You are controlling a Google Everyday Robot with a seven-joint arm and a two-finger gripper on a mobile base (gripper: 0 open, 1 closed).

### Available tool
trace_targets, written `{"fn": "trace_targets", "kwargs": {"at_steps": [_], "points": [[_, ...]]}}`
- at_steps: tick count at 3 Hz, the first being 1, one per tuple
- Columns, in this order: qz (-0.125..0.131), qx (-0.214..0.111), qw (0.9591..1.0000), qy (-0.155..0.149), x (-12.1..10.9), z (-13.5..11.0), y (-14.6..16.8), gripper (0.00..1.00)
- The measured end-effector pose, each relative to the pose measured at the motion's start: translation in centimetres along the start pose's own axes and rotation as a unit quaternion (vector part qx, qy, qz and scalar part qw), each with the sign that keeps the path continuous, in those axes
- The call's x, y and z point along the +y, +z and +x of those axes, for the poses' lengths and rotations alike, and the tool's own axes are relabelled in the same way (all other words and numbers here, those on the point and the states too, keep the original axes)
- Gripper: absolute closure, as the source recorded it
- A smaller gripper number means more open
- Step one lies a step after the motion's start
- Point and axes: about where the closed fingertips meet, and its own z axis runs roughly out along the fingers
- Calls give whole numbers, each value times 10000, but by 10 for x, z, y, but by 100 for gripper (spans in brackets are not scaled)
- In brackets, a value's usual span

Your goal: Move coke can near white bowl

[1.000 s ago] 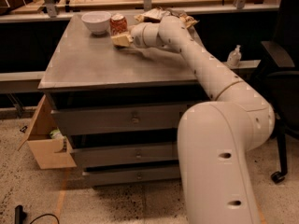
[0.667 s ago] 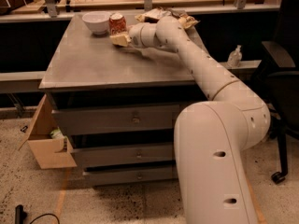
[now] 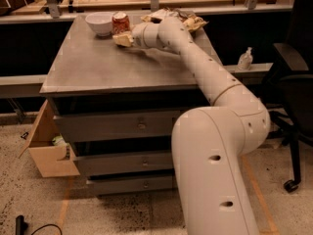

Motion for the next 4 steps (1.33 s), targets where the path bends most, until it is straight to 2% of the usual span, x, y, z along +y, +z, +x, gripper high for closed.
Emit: {"fn": "trace_targets", "kwargs": {"at_steps": [1, 2, 3, 4], "points": [[107, -158, 9998, -115, -4, -11, 17, 5], [119, -234, 9995, -186, -6, -18, 24, 0], [88, -205, 9997, -73, -11, -22, 15, 0], [-77, -221, 9995, 199, -21, -30, -30, 0]]}}
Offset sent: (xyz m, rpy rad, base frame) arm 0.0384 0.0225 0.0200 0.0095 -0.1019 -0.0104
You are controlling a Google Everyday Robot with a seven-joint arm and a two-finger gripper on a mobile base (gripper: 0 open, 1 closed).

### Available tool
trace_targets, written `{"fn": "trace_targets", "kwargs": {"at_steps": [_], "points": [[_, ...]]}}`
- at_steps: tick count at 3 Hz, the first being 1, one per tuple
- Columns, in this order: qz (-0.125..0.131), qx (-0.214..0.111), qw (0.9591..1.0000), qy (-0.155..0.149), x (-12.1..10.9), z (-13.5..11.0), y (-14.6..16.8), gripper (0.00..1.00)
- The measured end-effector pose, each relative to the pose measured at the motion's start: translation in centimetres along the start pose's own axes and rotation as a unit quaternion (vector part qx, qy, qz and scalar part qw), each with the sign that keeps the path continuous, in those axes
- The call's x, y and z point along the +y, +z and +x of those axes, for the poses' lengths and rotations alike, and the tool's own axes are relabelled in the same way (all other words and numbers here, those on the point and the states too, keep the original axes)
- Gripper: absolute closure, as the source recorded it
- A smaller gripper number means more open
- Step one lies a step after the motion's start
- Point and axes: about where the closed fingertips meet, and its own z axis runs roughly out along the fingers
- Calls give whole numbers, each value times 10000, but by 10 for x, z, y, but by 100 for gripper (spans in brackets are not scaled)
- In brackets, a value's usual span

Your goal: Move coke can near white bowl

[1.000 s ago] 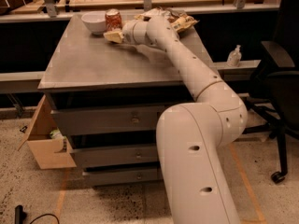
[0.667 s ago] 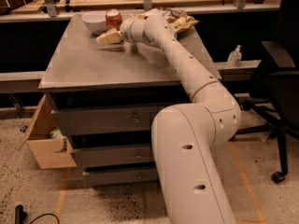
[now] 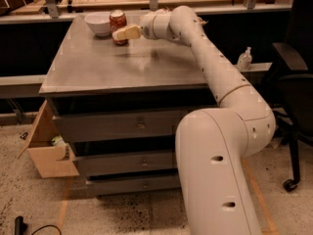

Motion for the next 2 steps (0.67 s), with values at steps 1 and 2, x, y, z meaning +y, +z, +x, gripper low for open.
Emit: {"fn": "trace_targets", "kwargs": {"at_steps": [1, 2], "points": [[310, 103, 9993, 200, -32, -20, -102, 0], [1260, 117, 9919, 108, -62, -63, -202, 0]]}}
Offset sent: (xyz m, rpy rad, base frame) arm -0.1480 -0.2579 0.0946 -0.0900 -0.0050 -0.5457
